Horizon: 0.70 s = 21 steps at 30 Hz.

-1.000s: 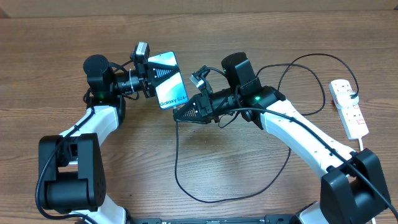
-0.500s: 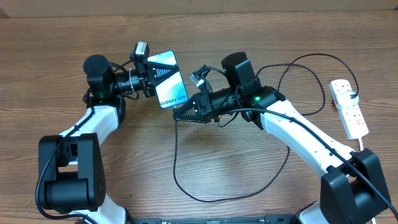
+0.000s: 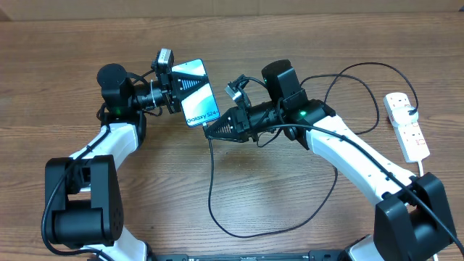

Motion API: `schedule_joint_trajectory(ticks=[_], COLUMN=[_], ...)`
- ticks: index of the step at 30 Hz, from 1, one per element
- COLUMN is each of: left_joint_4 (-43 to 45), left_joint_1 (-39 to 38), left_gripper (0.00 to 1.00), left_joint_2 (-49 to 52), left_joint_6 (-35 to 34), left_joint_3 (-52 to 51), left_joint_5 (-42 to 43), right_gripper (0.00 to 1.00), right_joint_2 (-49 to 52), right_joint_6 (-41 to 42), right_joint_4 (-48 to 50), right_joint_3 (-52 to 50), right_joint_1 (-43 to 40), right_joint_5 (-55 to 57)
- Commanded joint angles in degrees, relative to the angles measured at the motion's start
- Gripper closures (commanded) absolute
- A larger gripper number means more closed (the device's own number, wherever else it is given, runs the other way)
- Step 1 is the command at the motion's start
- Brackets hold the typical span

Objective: Plug charger to phone and switch on socket

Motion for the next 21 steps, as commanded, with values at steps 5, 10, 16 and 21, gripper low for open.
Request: schedule_joint_trajectory(ticks=[5, 10, 16, 21], left_joint_4=[0.5, 0.52, 0.5, 0.5], left_joint_1=[-0.94, -0.94, -0.94, -0.94], left_gripper=[0.96, 0.96, 0.96, 0.96], left_joint_2=[-1.84, -1.84, -1.84, -1.84], left_joint_6=[0.68, 0.7, 0.7, 0.68], left_joint_3=[0.15, 0.15, 0.15, 0.15], left_joint_5=[9.79, 9.79, 9.75, 9.75], right_gripper=[0.96, 0.96, 0.96, 0.96], right_joint_2=[-0.37, -0.37, -0.37, -0.37], right_joint_6=[0.26, 0.31, 0.28, 0.26], right_joint_4=[1.42, 2.45, 2.82, 2.82], right_joint_3=[0.46, 0.46, 0.46, 0.46], right_joint_1=[-2.47, -2.47, -2.47, -3.04], right_joint_5=[9.92, 9.9, 9.9, 11.63])
